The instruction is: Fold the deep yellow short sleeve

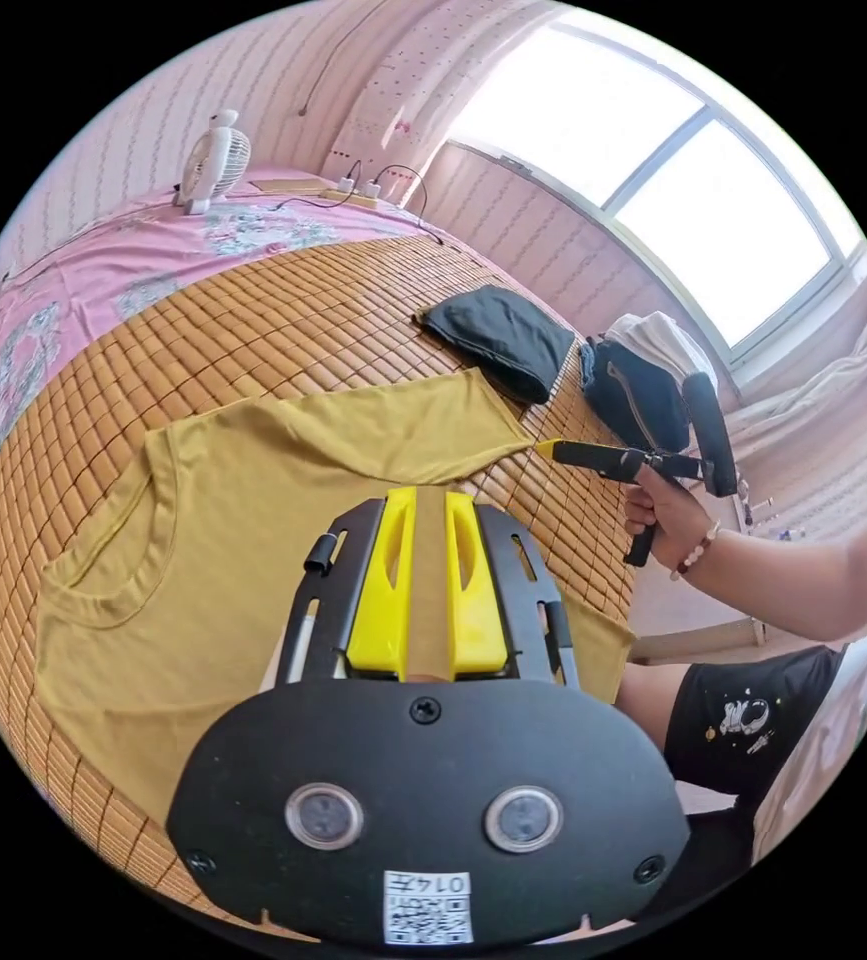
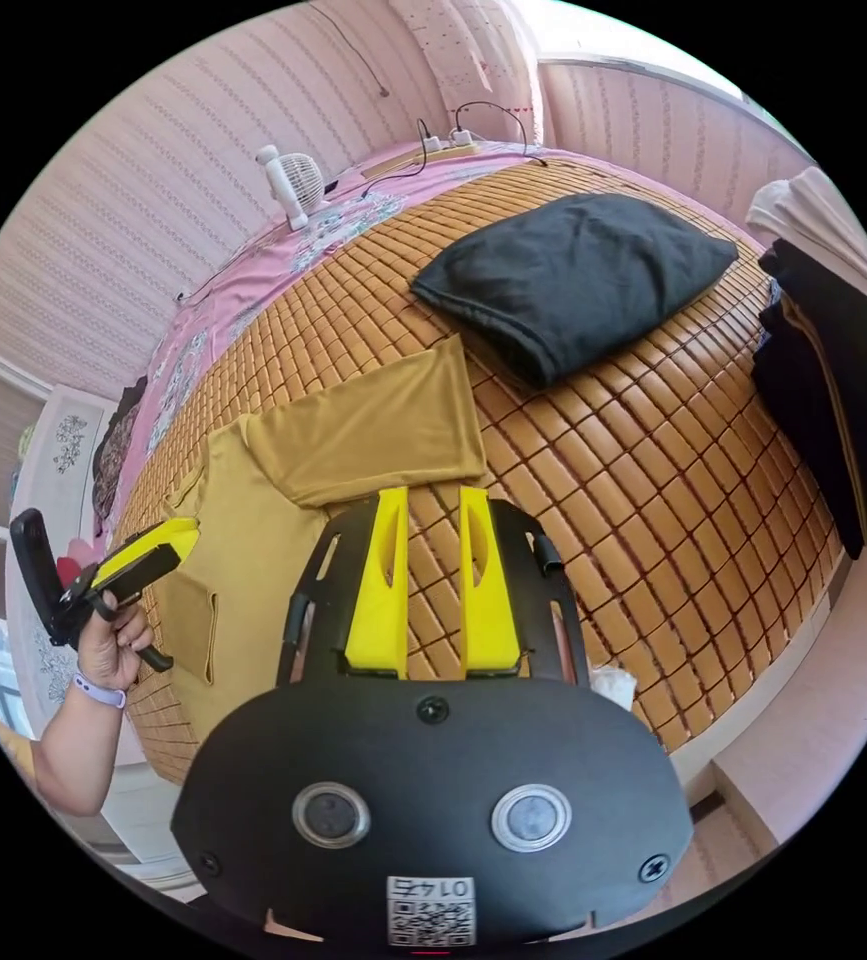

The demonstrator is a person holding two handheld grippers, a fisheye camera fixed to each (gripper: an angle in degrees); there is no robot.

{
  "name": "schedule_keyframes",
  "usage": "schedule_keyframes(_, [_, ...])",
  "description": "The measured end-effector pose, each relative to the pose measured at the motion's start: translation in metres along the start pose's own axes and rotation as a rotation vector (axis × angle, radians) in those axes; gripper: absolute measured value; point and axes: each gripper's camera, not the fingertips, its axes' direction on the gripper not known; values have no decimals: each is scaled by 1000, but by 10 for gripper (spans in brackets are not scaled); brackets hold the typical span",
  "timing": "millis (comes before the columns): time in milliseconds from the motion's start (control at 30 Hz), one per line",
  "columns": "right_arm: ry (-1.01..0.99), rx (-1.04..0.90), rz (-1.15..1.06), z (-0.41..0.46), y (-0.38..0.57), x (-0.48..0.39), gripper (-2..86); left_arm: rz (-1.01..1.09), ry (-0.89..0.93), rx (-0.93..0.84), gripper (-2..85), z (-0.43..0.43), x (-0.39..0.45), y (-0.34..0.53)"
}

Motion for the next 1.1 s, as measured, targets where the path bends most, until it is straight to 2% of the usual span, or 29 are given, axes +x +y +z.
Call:
schedule_keyframes(333, [-72,-6,80,6,-2,47,55,75,-28,-81,83,106,44,-144])
schedule_keyframes(500, [-103,-20,28,0,-3,62,44,114,-79,-209,81,146,60,-181])
schedule_keyframes(600, [-158,-62,-20,-3,-9,69,29,121,-126,-236,60,152,62,-187])
schedule_keyframes(700, [-201,-59,-73,-11,-15,73,19,84,-90,-254,8,147,55,-190])
schedule_keyframes(833, [-314,-25,-187,-33,-24,69,14,60,-2,-52,-4,79,45,-180])
schedule_keyframes(967, [-493,12,-361,-61,-26,50,14,14,-22,163,-6,-21,32,-129])
schedule_keyframes(1100, [-690,-118,-592,-78,-8,8,18,-89,-85,224,-2,-84,20,-49])
